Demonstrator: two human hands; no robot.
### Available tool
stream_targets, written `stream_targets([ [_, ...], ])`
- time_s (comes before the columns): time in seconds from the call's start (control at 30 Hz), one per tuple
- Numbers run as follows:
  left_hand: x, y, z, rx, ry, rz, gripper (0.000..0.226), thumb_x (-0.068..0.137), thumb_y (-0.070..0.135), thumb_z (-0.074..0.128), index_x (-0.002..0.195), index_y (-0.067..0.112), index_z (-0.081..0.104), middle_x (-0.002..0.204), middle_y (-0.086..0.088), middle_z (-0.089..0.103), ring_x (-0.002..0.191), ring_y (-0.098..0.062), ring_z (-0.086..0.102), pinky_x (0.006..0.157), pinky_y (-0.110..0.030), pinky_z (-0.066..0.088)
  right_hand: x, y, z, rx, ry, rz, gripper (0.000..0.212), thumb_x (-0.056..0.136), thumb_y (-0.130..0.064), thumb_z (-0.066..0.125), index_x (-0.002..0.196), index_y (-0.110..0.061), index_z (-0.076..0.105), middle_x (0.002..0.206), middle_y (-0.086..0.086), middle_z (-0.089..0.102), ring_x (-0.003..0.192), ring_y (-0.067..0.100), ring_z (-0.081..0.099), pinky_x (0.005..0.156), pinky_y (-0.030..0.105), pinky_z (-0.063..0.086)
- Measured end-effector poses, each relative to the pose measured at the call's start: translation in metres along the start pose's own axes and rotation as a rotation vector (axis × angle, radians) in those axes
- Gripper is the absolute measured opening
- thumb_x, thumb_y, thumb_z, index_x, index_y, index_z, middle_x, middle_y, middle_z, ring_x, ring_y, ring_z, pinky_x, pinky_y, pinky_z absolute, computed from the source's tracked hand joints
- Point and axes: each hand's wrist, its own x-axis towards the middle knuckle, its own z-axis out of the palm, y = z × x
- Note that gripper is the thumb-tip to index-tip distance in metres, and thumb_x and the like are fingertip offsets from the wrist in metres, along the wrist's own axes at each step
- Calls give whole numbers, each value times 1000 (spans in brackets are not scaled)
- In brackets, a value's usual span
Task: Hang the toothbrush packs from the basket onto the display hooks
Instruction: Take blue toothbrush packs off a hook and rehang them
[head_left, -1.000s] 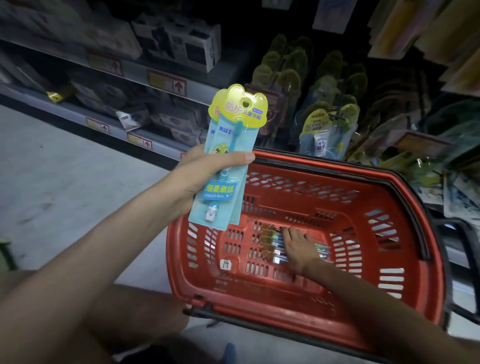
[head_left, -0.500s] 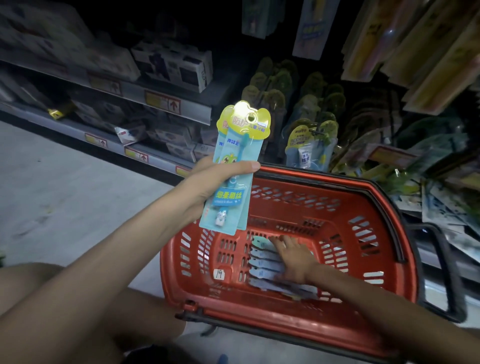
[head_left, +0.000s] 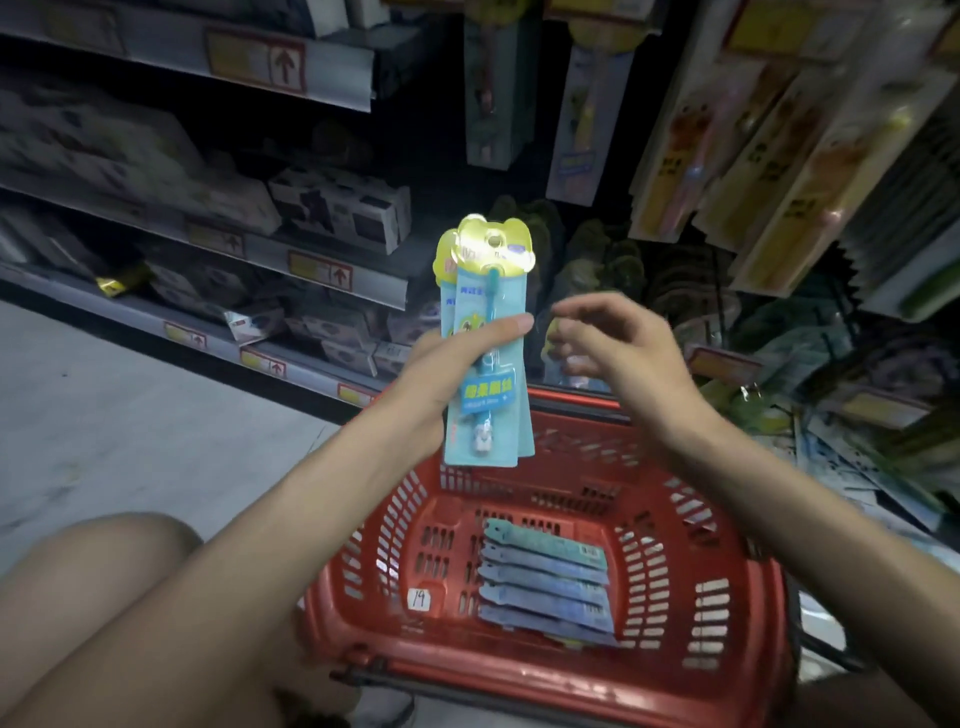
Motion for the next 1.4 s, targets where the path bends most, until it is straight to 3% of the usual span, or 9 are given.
stream_targets([
  [0.23, -3, -10, 2, 3, -28, 41, 23, 86, 20, 81, 108, 12, 76, 95, -14, 80, 83, -27, 78, 77, -42, 66, -16, -4, 7, 47, -112, 83, 22, 96, -25, 74, 111, -10, 72, 90, 8, 73, 80, 12, 70, 74, 25, 59],
  [0.4, -1, -23, -14, 77, -1, -28, 34, 81, 27, 86, 109, 9, 78, 106, -21, 78, 89, -34, 76, 84, -53, 64, -15, 56, 14, 71, -88, 169, 15, 104, -20, 61, 98, -10, 69, 79, 6, 69, 65, 11, 63, 60, 18, 51],
  [0.57, 3, -44, -44, 64, -34, -131, 28, 84, 29, 83, 106, 12, 77, 101, -21, 78, 80, -28, 76, 80, -45, 63, -8, 191, 9, -628, -324, 222, 10, 94, -16, 65, 92, -22, 73, 92, -3, 77, 86, 15, 72, 87, 38, 57],
  [0.7, 7, -60, -64, -47, -106, -230, 31, 85, 29, 77, 112, 15, 77, 102, -13, 76, 83, -29, 74, 90, -47, 60, -10, 270, 17, -1067, -619, 328, 33, 95, -27, 60, 125, -16, 67, 123, 12, 73, 114, 33, 68, 93, 39, 55],
  [0.83, 12, -72, -76, -114, -94, -248, 30, 82, 28, 72, 108, 17, 80, 101, -11, 78, 82, -29, 76, 87, -48, 61, -12, 318, 24, -1218, -746, 349, 52, 99, -26, 53, 149, -13, 44, 138, 18, 60, 123, 35, 61, 97, 39, 50],
  [0.97, 20, -79, -87, -125, -35, -288, 29, 85, 27, 69, 108, 16, 80, 101, -12, 78, 80, -30, 77, 80, -46, 63, -19, 339, 25, -1203, -742, 330, 38, 101, -35, 55, 135, -19, 58, 138, 12, 62, 121, 32, 62, 98, 36, 49],
  [1.13, 27, -81, -91, -112, -24, -304, 43, 87, 28, 68, 126, 11, 73, 113, -15, 74, 88, -34, 74, 90, -52, 59, -17, 349, 21, -1168, -785, 299, 58, 97, -52, 63, 146, -22, 54, 139, 9, 56, 128, 31, 56, 104, 34, 44],
  [1.3, 27, -79, -89, -149, -40, -265, 36, 87, 27, 68, 119, 15, 76, 109, -14, 75, 86, -32, 74, 89, -50, 59, -20, 344, 23, -1215, -797, 213, 32, 105, -40, 45, 119, -17, 64, 115, 10, 70, 100, 29, 66, 87, 37, 54],
  [1.4, 23, -76, -85, -161, -38, -237, 43, 87, 27, 70, 126, 11, 73, 115, -16, 72, 90, -34, 73, 94, -55, 57, -21, 340, 21, -1198, -688, 196, 19, 104, -26, 44, 104, -17, 61, 110, 13, 73, 100, 35, 68, 83, 41, 54],
])
